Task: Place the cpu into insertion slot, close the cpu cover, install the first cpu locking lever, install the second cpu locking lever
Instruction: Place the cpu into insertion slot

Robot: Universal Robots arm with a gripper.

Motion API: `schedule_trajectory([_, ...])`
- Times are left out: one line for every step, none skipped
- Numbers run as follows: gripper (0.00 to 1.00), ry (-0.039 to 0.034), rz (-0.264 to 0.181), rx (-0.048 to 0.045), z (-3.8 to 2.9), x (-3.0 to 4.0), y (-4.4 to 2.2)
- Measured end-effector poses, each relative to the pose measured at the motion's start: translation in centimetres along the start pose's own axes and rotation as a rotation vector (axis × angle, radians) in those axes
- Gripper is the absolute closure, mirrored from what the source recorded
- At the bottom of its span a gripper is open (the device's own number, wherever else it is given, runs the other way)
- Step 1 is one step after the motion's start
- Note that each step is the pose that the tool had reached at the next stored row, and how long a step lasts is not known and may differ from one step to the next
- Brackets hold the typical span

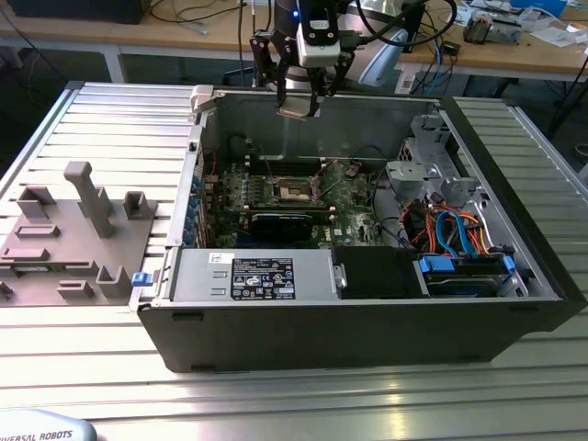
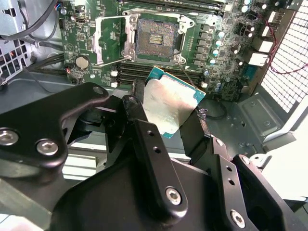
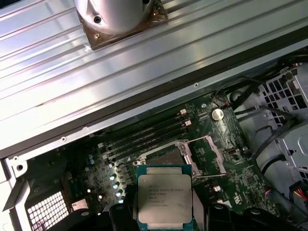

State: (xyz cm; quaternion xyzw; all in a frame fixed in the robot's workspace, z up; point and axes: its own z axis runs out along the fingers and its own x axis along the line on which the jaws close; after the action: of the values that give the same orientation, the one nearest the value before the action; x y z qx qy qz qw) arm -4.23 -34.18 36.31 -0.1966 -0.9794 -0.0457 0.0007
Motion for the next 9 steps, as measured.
schedule_trajectory([0.46, -0.0001, 0.001, 0.0000, 0.00, 0.00, 0.00])
schedule_trajectory([0.46, -0.0002, 0.003, 0.0000, 0.00, 0.00, 0.00])
schedule_trajectory([0.46, -0.0004, 0.004, -0.0001, 0.00, 0.00, 0.00])
schedule_trajectory([0.46, -0.0005, 0.006, -0.0001, 0.00, 0.00, 0.00])
schedule_trajectory([0.46, -0.0006, 0.007, -0.0002, 0.00, 0.00, 0.00])
schedule_trajectory([0.46, -0.0008, 0.009, -0.0001, 0.00, 0.00, 0.00])
schedule_trajectory([0.46, -0.0009, 0.010, -0.0002, 0.00, 0.00, 0.00])
schedule_trajectory([0.46, -0.0010, 0.012, -0.0002, 0.00, 0.00, 0.00])
schedule_trajectory([0.46, -0.0012, 0.013, -0.0002, 0.00, 0.00, 0.00])
